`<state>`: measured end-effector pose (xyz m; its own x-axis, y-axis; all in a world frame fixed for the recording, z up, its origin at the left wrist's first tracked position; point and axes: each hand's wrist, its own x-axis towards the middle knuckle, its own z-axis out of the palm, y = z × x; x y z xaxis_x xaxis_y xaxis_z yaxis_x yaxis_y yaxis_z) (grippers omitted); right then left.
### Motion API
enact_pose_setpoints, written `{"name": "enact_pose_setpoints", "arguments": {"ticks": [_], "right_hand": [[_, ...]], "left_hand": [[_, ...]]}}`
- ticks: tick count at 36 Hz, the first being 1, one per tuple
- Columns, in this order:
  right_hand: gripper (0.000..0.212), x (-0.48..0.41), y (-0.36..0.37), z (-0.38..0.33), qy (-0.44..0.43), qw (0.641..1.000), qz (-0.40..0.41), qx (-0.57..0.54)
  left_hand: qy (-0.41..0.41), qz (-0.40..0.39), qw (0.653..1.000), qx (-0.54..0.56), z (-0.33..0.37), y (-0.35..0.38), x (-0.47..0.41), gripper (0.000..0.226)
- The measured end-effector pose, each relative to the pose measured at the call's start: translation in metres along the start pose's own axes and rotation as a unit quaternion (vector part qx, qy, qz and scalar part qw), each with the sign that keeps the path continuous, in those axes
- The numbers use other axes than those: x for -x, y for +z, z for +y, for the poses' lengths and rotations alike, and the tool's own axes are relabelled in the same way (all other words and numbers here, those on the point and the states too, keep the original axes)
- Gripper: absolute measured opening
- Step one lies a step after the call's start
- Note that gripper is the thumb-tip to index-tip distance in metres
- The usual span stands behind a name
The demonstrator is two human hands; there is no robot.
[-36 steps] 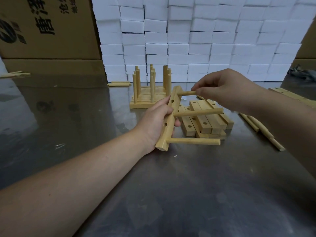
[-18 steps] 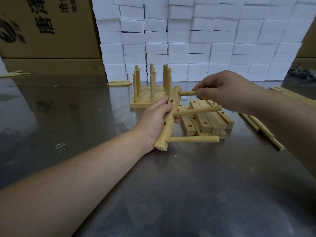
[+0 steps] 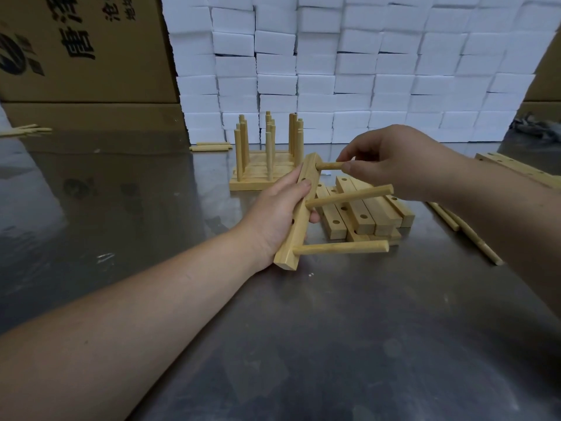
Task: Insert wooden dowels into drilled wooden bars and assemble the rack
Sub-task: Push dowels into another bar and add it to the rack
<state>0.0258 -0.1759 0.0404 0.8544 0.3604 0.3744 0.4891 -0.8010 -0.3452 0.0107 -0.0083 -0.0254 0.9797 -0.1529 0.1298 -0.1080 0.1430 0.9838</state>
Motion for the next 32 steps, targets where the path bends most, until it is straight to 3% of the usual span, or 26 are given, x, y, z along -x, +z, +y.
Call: {"name": "enact_pose_setpoints", "arguments": {"ticks": [15, 25, 32], "right_hand": [[0.019, 0.0044, 0.0017, 0.0000, -0.132, 0.973, 0.097, 0.162], [0.026, 0.0064, 0.0101, 0.0015, -0.113, 0.971, 0.101, 0.184], [0.028, 0.0075, 0.0100, 0.0038, -0.125, 0.972, 0.095, 0.177]], "left_hand": [[0.002, -0.007, 0.999, -0.034, -0.0002, -0.0018, -0.0006, 0.041], [0.004, -0.018, 0.999, -0.039, 0.0000, -0.0020, 0.0008, 0.040], [0.026, -0.028, 0.993, -0.109, 0.0007, 0.0001, 0.0028, 0.038]]}}
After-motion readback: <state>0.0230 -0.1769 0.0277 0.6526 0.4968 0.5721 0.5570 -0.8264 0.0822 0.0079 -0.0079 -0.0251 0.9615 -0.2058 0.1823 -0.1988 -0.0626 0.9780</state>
